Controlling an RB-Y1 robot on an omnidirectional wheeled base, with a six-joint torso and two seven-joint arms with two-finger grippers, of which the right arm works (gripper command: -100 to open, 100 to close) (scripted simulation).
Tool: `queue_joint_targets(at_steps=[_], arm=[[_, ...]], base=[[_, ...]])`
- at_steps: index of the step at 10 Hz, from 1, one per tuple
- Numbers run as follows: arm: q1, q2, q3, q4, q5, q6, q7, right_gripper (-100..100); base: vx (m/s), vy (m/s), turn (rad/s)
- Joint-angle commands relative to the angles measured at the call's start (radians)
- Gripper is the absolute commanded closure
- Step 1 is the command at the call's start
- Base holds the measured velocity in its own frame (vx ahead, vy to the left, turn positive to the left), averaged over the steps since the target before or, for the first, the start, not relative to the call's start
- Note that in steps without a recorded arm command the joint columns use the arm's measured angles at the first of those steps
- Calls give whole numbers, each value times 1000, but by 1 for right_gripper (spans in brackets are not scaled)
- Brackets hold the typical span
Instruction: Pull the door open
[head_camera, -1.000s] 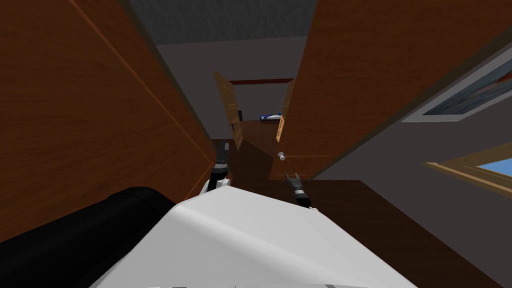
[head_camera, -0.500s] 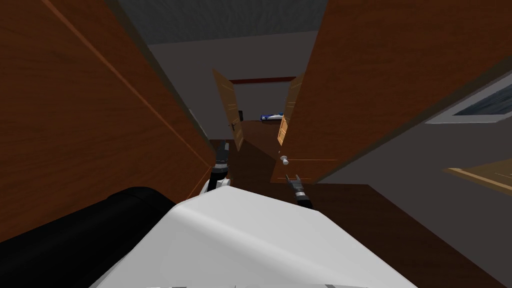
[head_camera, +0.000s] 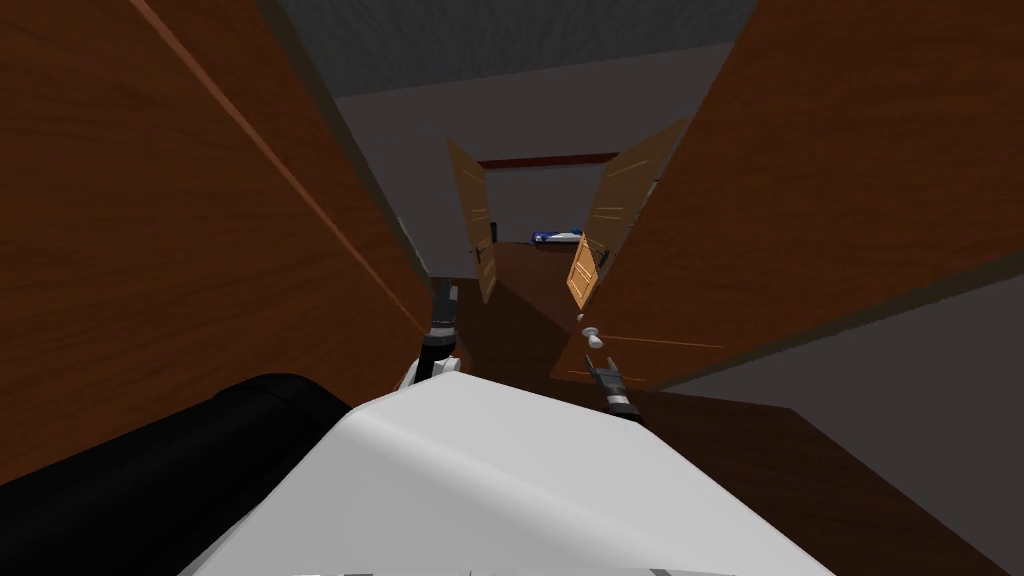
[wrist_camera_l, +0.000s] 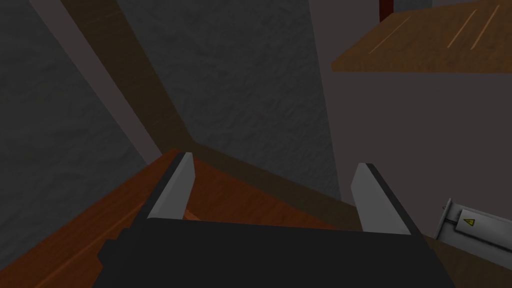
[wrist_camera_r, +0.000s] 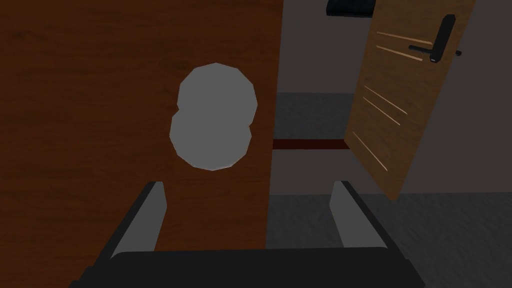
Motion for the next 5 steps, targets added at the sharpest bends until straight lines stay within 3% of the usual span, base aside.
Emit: queue_joint_targets(at_steps=[1, 4, 5], arm=[[-3, -25, -22, 24, -16, -15, -10, -100], [0, -64, -58, 70, -43, -51, -19, -100], [-1, -54, -51, 61, -37, -41, -14, -100]], base=[[192, 59, 168], [212, 22, 140], [76, -14, 41]])
